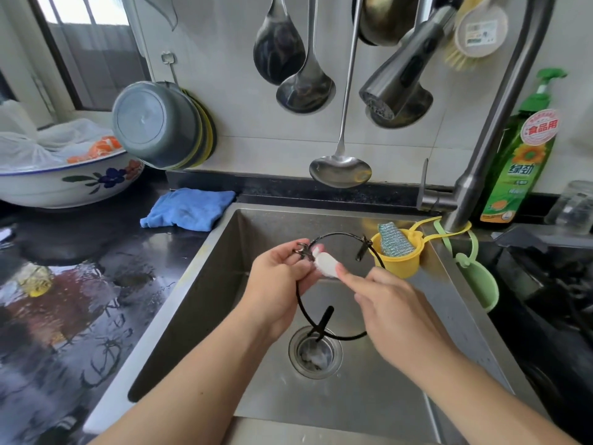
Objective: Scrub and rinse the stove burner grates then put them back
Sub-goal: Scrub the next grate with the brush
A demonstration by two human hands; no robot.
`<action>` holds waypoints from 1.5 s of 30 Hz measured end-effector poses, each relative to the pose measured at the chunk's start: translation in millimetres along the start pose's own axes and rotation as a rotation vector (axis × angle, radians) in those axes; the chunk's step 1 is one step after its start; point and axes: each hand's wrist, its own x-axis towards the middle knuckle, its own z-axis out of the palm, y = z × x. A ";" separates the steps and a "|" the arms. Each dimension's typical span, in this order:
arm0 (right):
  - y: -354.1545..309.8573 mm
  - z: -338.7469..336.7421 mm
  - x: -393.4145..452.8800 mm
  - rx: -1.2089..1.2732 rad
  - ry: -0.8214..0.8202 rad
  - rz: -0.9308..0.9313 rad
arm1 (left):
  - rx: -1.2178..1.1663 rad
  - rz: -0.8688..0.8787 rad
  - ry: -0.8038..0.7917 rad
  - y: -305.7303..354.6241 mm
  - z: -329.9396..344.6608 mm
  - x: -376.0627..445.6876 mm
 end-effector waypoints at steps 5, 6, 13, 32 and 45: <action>-20.1 3.1 10.8 0.065 0.066 -0.076 | 0.129 0.021 -0.127 -12.2 13.9 -14.3; -19.1 2.4 10.6 0.047 0.054 -0.080 | 0.105 0.032 -0.091 -10.1 13.1 -12.6; 2.4 -12.0 0.0 0.166 0.066 0.091 | -0.143 0.074 0.134 13.6 -8.8 3.0; 32.5 -32.5 14.5 0.971 0.028 0.661 | 0.286 -0.165 -0.069 10.4 1.3 -9.6; -6.5 -39.1 0.5 0.167 0.067 0.269 | -0.146 0.058 0.257 16.6 -11.6 5.4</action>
